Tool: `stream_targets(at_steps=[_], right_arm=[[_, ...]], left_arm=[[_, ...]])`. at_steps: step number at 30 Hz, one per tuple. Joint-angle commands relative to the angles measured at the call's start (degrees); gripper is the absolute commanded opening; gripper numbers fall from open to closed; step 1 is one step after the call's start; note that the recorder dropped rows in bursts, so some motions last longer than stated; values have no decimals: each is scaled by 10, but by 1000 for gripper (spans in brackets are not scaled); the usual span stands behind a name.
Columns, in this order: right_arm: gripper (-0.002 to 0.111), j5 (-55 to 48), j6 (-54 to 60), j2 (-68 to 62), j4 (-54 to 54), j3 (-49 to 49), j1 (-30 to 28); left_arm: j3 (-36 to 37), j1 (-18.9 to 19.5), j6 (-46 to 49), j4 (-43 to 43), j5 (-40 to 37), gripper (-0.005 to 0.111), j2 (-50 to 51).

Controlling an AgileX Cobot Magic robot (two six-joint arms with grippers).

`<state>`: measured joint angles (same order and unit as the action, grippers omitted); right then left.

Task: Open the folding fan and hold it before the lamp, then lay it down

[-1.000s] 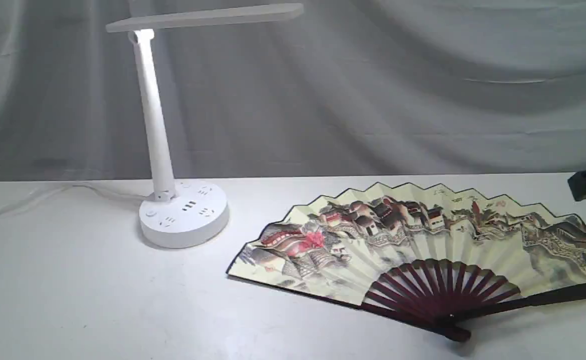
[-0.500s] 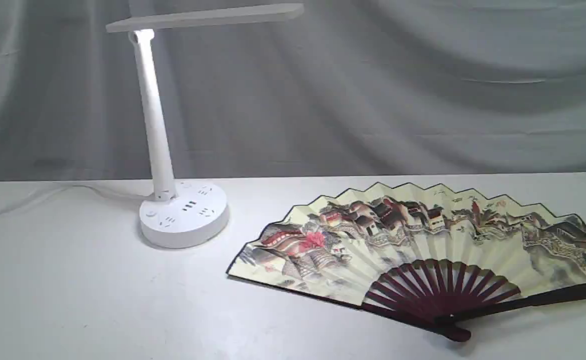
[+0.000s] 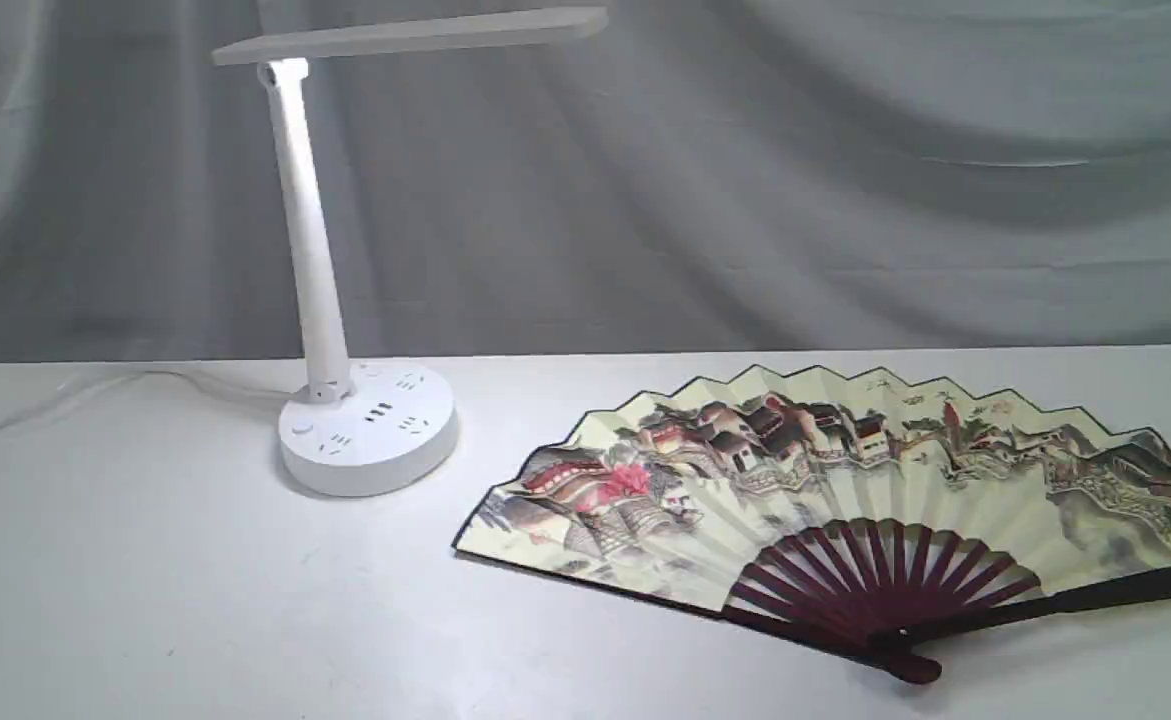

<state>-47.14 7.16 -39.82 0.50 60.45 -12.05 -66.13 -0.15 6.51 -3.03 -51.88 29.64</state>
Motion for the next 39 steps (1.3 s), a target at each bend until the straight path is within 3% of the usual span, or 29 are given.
stream_targets(at_steps=[1, 9, 17, 25, 28, 33, 39], right_arm=[[0, -20, 4, 49, -5, -1, 1], [0, -75, 4, 147, -5, -1, 1], [0, -108, 4, 264, -5, -13, 1], [0, -112, 5, 398, 0, -88, 1], [0, -181, 4, 398, 1, -89, 1], [0, -128, 4, 398, -5, -118, 1], [0, -14, 3, 398, -5, -185, 1]], left_arm=[[-1, 2, -5, -6, -13, 0, -61], [-1, 2, -1, -4, -85, 0, -201], [-1, 2, -1, -4, -111, 0, -296], [-2, 2, -1, -8, -170, 0, -296], [6, 2, -1, -7, -175, 0, -296], [34, 2, -4, -11, -146, 0, -296], [116, 2, -4, -11, -44, 0, -296]])
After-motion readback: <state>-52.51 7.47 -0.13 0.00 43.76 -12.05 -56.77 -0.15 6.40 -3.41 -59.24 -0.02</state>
